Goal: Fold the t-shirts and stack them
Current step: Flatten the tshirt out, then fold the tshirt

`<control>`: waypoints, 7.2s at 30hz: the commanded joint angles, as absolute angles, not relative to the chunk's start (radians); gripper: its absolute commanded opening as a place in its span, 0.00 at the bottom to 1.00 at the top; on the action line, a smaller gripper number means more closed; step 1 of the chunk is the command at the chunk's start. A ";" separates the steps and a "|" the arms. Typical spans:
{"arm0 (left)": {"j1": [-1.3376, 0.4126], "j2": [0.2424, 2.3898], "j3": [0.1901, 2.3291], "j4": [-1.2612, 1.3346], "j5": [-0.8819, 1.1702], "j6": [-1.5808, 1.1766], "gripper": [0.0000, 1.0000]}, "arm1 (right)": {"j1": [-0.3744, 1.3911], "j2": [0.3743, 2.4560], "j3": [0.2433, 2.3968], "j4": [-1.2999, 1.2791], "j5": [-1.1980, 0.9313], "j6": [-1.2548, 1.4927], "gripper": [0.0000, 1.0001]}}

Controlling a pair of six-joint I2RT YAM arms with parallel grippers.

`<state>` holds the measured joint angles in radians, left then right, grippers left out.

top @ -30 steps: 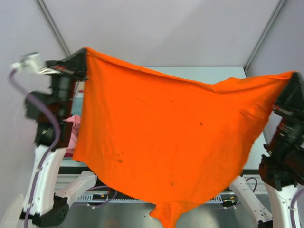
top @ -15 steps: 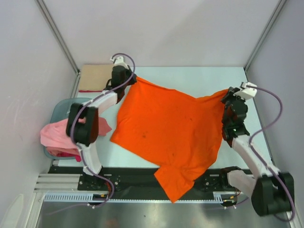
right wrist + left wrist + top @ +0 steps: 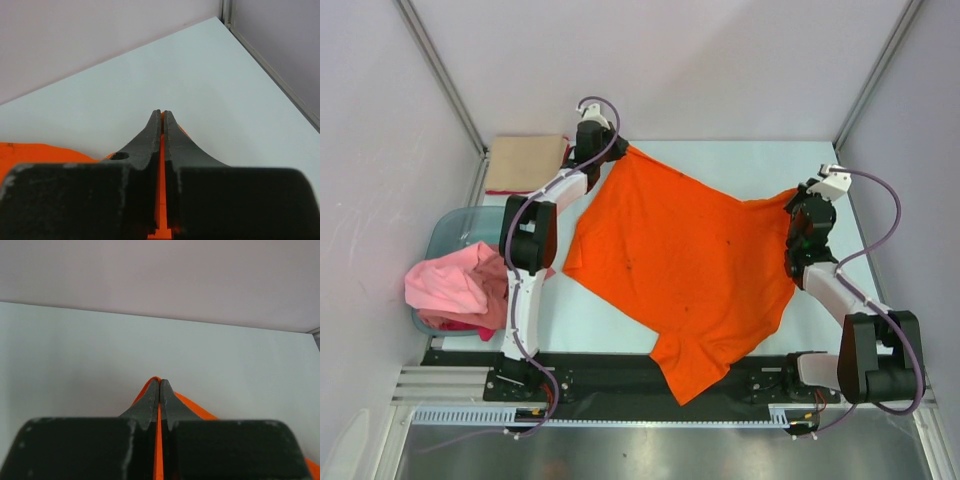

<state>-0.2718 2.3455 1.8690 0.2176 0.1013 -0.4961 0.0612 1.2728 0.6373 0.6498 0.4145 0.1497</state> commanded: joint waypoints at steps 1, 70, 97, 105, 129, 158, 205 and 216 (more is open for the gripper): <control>-0.264 2.321 1.889 0.195 0.106 -0.474 0.00 | 0.058 1.183 0.686 0.597 0.448 0.205 0.00; 0.034 1.030 1.424 0.068 0.328 -0.738 0.00 | -0.046 0.534 1.411 -0.192 0.342 0.215 0.00; 0.031 1.449 1.738 0.210 0.360 -0.801 0.00 | -0.026 0.945 1.321 0.397 0.253 0.218 0.00; 0.031 1.355 1.688 0.204 0.364 -0.795 0.00 | -0.026 0.870 1.353 0.332 0.247 0.210 0.00; 0.041 0.923 1.625 -0.094 0.218 -0.655 0.01 | -0.023 0.532 1.537 -0.075 0.302 0.252 0.00; -0.114 2.258 1.709 0.345 0.284 -0.684 0.00 | -0.054 1.340 0.741 0.526 0.314 0.272 0.00; -0.064 2.048 1.556 -0.210 0.144 -0.604 0.00 | 0.104 0.960 0.698 -0.215 0.186 0.492 0.00; -0.064 2.045 1.520 -0.264 0.100 -0.588 0.00 | 0.130 0.882 0.634 -0.290 0.164 0.525 0.00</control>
